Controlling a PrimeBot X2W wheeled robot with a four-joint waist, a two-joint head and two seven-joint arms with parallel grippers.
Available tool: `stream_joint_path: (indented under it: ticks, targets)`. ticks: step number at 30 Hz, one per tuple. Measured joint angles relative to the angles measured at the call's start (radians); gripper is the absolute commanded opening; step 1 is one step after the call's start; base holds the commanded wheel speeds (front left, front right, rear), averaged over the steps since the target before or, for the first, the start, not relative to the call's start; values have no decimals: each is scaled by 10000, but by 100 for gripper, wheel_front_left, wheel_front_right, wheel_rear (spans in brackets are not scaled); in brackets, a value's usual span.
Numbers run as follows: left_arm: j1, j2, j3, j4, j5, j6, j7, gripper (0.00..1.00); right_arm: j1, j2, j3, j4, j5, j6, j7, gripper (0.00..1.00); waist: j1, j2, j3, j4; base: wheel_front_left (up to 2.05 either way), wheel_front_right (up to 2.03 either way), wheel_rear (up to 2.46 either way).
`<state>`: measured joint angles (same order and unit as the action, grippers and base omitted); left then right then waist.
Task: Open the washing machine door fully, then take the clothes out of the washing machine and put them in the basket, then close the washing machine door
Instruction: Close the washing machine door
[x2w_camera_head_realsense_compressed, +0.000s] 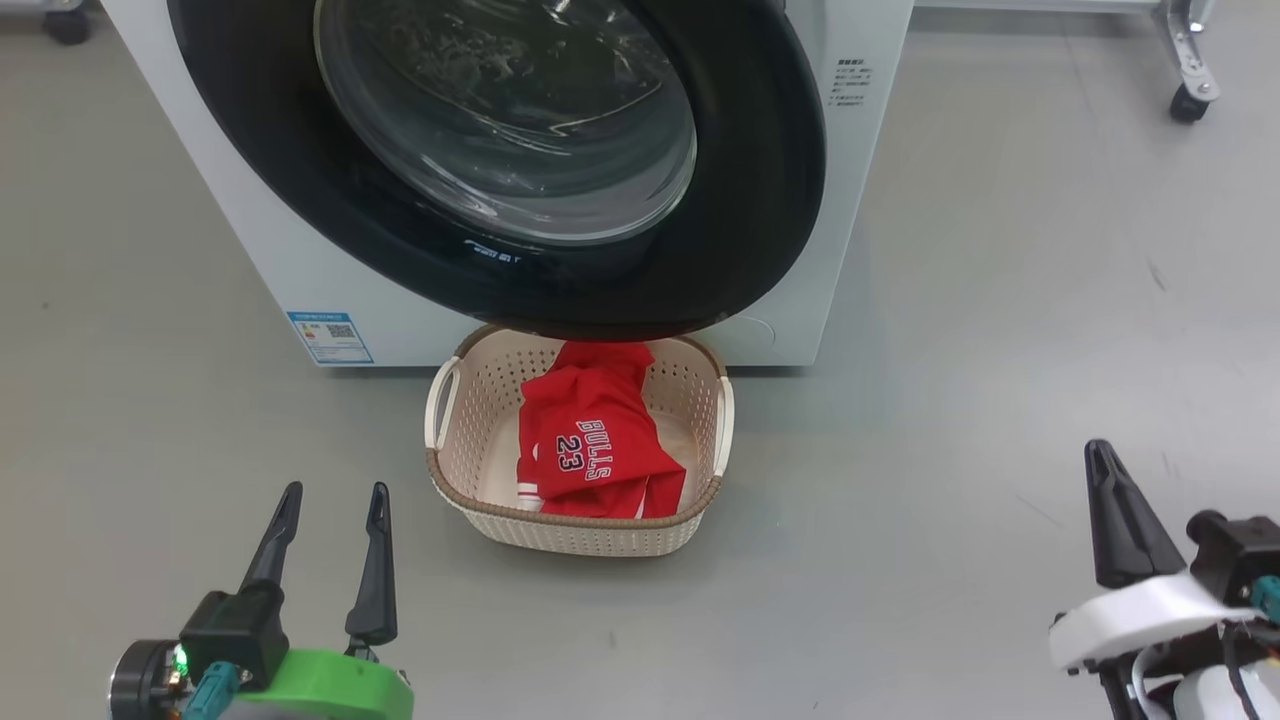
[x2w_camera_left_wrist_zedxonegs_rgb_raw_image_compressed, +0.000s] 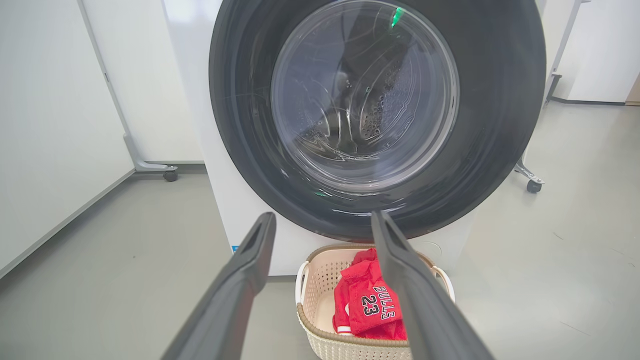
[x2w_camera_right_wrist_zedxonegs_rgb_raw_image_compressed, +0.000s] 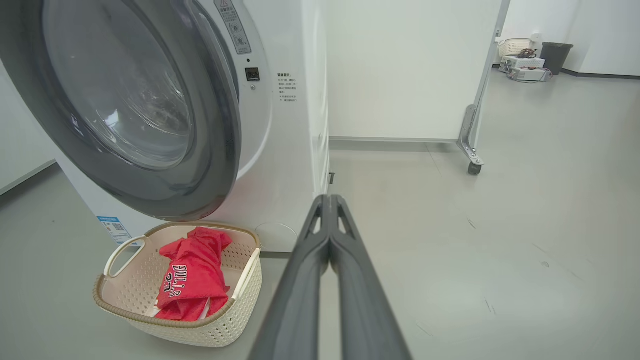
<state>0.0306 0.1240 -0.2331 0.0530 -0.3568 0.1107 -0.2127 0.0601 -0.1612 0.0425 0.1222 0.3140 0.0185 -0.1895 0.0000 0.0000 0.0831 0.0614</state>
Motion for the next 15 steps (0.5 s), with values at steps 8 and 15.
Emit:
stream_joint_path:
  ticks: [8,15]
  targets:
    - [-335,-92,-165,-238,123,0,2,100,-1199,-330,209,-69,-142,261,309,0,0,0,481,258,0,0,0]
    - [-645,-184,-341,-370,192,2,0,100,-2221,-380,761,6,-293,531,621,0,0,0,888,521,0,0,0]
